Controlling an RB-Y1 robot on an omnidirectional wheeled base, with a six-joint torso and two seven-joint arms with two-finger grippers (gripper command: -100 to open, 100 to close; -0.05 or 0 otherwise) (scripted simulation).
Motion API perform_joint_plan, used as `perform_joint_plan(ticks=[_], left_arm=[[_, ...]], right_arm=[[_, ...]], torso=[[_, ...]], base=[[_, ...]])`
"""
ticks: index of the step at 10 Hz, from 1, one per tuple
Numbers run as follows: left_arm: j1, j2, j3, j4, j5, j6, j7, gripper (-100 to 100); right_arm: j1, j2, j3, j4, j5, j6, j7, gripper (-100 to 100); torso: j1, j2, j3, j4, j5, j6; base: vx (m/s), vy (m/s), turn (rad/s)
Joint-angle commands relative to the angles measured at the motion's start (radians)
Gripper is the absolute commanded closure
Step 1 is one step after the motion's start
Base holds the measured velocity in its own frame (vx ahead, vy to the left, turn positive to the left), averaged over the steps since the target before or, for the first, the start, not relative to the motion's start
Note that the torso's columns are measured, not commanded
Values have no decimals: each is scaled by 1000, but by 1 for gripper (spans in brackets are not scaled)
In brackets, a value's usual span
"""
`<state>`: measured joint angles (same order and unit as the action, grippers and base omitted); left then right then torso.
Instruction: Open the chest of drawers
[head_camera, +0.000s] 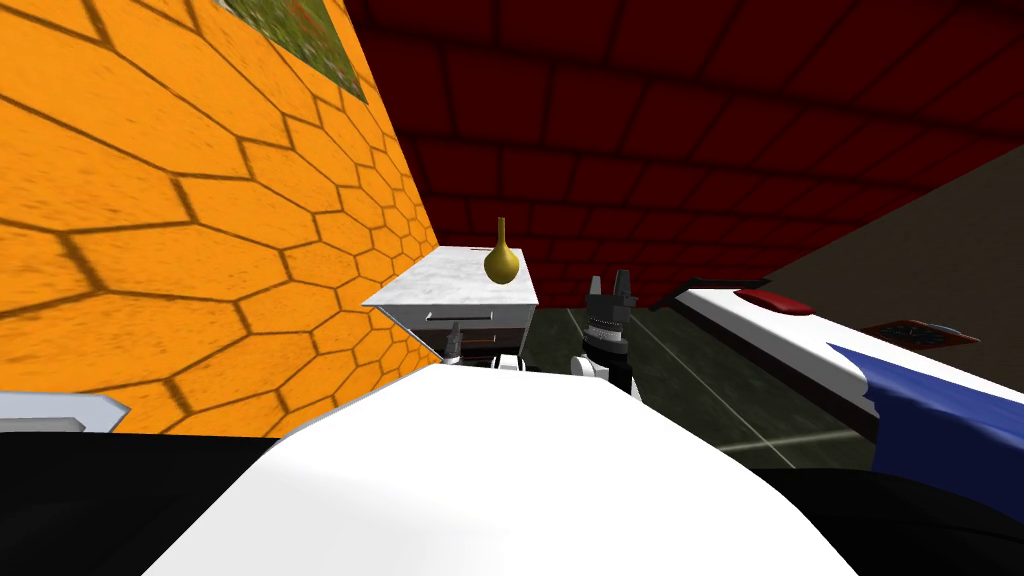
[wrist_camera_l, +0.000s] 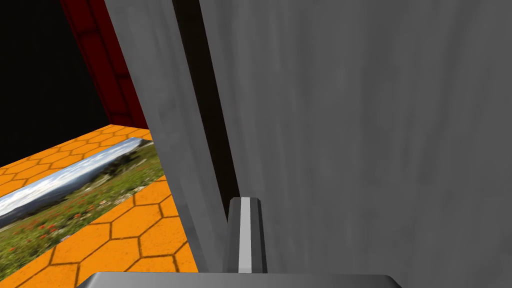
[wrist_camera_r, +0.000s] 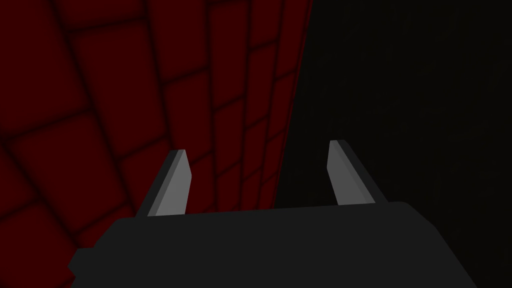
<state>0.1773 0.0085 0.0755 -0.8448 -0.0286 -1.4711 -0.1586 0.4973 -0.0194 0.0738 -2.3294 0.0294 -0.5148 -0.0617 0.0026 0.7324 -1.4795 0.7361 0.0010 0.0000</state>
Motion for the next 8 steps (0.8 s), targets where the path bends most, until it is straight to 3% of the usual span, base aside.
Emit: perform_joint_plan(ticks=[1, 2, 3, 8], left_arm=[[39, -3, -2, 25, -2, -60, 1, 100], [37, -3, -3, 1, -3, -33, 2, 100], [39, 33, -4, -1, -3, -34, 2, -100], [31, 139, -4, -9, -3, -16, 2, -100]], right_arm=[[0, 0, 0, 0, 0, 0, 0, 0], [0, 0, 0, 0, 0, 0, 0, 0], [0, 0, 0, 0, 0, 0, 0, 0], [0, 0, 0, 0, 0, 0, 0, 0]], torso=[[-3, 4, 2, 1, -1, 0], [-4, 6, 4, 2, -1, 0], [-4, 8, 5, 3, -1, 0], [-3, 6, 4, 2, -1, 0]], base=[[58, 14, -31], [28, 7, -4], [0, 0, 0], [-13, -10, 3]])
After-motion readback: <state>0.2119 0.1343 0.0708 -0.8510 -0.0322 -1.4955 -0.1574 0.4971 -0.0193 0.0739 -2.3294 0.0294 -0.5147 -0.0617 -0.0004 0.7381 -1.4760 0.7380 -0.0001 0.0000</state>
